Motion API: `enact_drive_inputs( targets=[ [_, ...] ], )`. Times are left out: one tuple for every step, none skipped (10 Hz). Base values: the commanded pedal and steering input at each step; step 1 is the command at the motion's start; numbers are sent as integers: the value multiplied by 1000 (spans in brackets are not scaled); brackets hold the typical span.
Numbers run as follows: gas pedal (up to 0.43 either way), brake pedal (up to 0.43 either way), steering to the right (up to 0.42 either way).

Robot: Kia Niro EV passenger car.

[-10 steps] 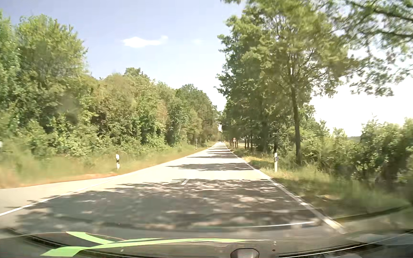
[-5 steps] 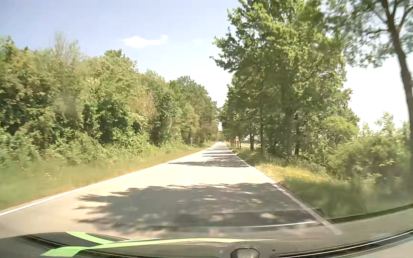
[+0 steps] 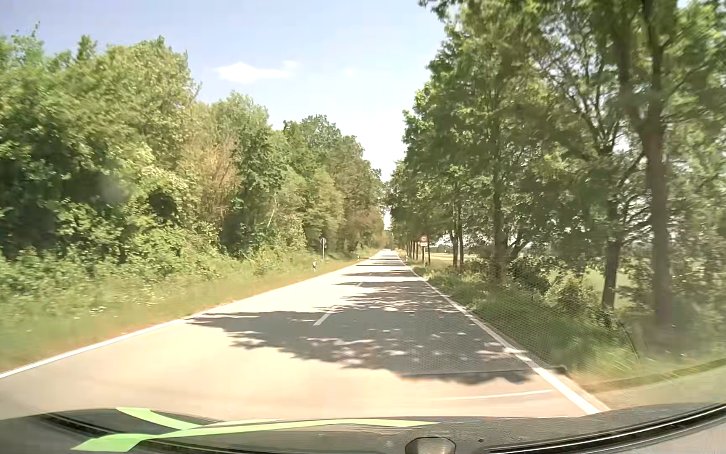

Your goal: Follow the waypoints while adhering to traffic rules and regulations

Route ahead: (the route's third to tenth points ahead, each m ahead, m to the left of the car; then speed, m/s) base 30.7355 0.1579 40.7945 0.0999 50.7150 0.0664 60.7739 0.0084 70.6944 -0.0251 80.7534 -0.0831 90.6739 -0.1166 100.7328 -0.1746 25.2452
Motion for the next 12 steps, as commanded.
enact_drive_inputs(
  targets=[
    [339,0,-3],
    [350,0,-2],
    [358,0,-2],
    [358,0,-3],
    [370,0,-2],
    [370,0,-3],
    [378,0,-2],
    [390,0,-3],
    [390,0,-3],
    [390,0,-3],
    [390,0,-3],
    [358,0,-2]
  ],
)
